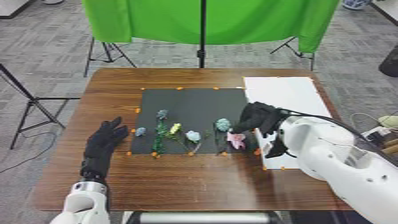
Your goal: Arrange flowers
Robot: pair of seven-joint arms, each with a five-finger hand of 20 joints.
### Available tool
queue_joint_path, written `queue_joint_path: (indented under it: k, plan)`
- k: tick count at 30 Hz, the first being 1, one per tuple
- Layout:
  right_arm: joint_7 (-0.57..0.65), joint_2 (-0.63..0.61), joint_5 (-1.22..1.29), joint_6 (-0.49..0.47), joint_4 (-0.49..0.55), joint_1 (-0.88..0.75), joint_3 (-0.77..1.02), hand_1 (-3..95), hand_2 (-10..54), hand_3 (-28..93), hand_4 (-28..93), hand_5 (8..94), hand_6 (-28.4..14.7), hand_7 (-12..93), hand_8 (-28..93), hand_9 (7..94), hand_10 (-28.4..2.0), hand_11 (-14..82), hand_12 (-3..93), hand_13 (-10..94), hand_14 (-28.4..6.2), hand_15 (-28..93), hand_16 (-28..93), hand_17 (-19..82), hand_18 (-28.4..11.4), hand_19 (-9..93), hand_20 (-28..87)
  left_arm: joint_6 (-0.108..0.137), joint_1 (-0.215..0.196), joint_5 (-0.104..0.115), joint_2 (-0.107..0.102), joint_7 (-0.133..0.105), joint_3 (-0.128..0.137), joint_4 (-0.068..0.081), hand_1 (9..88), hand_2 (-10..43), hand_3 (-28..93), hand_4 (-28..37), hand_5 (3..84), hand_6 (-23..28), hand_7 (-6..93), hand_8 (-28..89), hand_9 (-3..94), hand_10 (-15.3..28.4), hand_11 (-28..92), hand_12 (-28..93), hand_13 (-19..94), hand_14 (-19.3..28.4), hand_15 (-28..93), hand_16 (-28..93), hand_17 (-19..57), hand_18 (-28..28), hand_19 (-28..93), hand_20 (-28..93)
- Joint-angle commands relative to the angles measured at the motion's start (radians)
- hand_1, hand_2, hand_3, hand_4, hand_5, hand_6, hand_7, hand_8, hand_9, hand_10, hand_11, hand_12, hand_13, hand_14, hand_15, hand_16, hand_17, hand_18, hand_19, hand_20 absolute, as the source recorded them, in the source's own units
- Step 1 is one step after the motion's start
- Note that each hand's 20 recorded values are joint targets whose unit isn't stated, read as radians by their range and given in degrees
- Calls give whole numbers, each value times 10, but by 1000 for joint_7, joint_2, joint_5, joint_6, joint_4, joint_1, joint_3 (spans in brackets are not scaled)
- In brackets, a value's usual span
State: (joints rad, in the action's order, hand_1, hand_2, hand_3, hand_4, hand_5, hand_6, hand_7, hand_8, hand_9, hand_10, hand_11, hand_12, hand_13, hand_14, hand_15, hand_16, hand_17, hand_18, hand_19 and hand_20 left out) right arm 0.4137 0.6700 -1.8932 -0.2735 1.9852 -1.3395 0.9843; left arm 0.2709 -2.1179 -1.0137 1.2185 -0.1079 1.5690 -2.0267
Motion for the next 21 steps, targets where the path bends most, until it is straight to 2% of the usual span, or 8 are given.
queue_joint_path:
  k: [1, 4, 6, 8, 10, 13, 17, 21]
  plan:
    - [-355, 116, 562, 445, 5, -354, 368, 187, -14, 616, -163, 624, -42, 129, -66, 659, -186, 130, 199, 601, -166, 271, 253, 336, -189, 564, 350, -45, -17, -46, 7, -1, -17, 23, 223, 77, 622, -283, 430, 45, 107, -62, 434, 138, 174, 116, 313, 179, 226, -4, 27, 128, 76, 183]
    - [-540, 197, 795, 426, -7, -455, 463, 176, -19, 673, -165, 592, -26, 139, -73, 587, -172, 81, 176, 482, -158, 144, 242, 246, -153, 195, 330, -86, -12, -92, 1, -43, -14, 24, 224, 70, 629, -283, 431, 46, 107, -62, 435, 138, 173, 116, 316, 179, 224, -5, 35, 122, 67, 179]
    - [-598, 249, 854, 401, -12, -501, 513, 157, -14, 698, -164, 553, -16, 134, -75, 539, -160, 69, 165, 424, -150, 120, 217, 227, -146, 85, 307, -98, -7, -105, -2, -82, -14, 22, 228, 64, 634, -282, 432, 45, 107, -62, 436, 138, 172, 115, 318, 178, 220, -6, 44, 117, 54, 175]
    - [-628, 296, 927, 355, -10, -546, 563, 120, -8, 733, -169, 479, -3, 115, -76, 469, -149, 54, 147, 359, -140, 98, 186, 204, -141, 23, 286, -95, -2, -94, -9, -134, -20, 21, 231, 59, 639, -282, 436, 45, 108, -62, 437, 137, 172, 115, 321, 176, 214, -8, 50, 113, 50, 178]
    - [-652, 332, 1015, 348, 4, -594, 593, 88, -4, 746, -175, 412, 3, 90, -76, 413, -143, 39, 134, 305, -131, 72, 161, 179, -137, 1, 268, -78, 11, -57, -19, -225, -39, 33, 239, 51, 645, -282, 444, 42, 114, -63, 444, 138, 173, 116, 326, 172, 207, -8, 71, 108, 50, 185]
    - [-661, 368, 1072, 324, 18, -666, 625, 53, 3, 755, -184, 365, 7, 73, -72, 384, -141, 36, 114, 271, -117, 61, 122, 159, -133, 4, 233, -41, 21, -33, -18, -292, -52, 32, 254, 34, 655, -265, 455, 43, 119, -65, 453, 138, 178, 120, 340, 161, 194, 0, 126, 102, 38, 236]
    - [-659, 400, 1073, 360, 36, -729, 629, 34, 2, 762, -186, 362, 6, 72, -73, 382, -140, 36, 111, 260, -115, 59, 107, 152, -132, 4, 226, 8, 12, -6, -19, -338, -62, 21, 262, 22, 665, -255, 466, 41, 128, -66, 463, 139, 184, 121, 345, 150, 188, -1, 134, 97, 36, 247]
    - [-670, 431, 1033, 368, 43, -750, 634, 28, 1, 768, -187, 377, 0, 75, -71, 390, -139, 40, 112, 267, -117, 67, 103, 155, -132, 7, 223, 13, -2, 30, -8, -318, -56, -3, 262, 16, 671, -253, 468, 40, 132, -70, 456, 138, 180, 118, 340, 146, 175, 0, 135, 99, 35, 250]
